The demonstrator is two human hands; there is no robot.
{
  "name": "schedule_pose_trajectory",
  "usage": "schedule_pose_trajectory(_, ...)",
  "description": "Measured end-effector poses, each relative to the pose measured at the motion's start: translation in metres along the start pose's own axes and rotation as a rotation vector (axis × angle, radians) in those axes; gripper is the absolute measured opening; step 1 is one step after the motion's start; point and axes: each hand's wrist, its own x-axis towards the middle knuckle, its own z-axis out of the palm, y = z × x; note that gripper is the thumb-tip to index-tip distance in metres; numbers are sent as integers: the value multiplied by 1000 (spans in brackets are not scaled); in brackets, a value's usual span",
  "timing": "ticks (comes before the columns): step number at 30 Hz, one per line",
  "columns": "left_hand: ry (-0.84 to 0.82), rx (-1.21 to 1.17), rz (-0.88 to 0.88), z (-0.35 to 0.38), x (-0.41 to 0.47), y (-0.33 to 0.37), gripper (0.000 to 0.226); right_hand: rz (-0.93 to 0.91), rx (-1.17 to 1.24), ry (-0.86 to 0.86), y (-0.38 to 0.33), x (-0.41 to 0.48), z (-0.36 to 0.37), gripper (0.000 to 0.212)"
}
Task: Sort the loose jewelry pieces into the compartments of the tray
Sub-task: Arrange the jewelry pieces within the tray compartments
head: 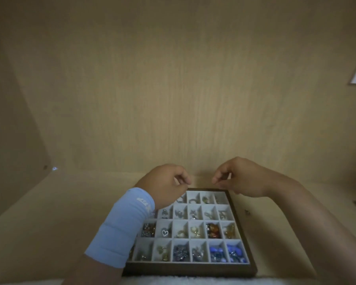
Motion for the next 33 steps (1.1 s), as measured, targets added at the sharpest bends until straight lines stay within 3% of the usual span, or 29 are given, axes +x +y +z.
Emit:
schedule_pose_trajectory(5,-129,11,60,37,13,41,15,125,-47,-41,35,-29,-10,12)
schedule_pose_trajectory(13,-160,79,127,80,30,66,13,227,-134,-189,48,-42,-9,17)
schedule_pose_trajectory(19,-115,41,138,72,28,54,15,203,-130,-127,45,-35,2,17)
schedule_pose_trajectory(23,-102,-52,42,56,27,45,12,172,-72,-15,39,-31,4,3)
schedule_pose_trajectory(28,-102,-205,34,31,23,34,17,34,121,135,20,-20,2,11)
schedule_pose_trajectory(33,-22,-323,-2,15,16,20,21,-105,351,178,-9,4,18,1)
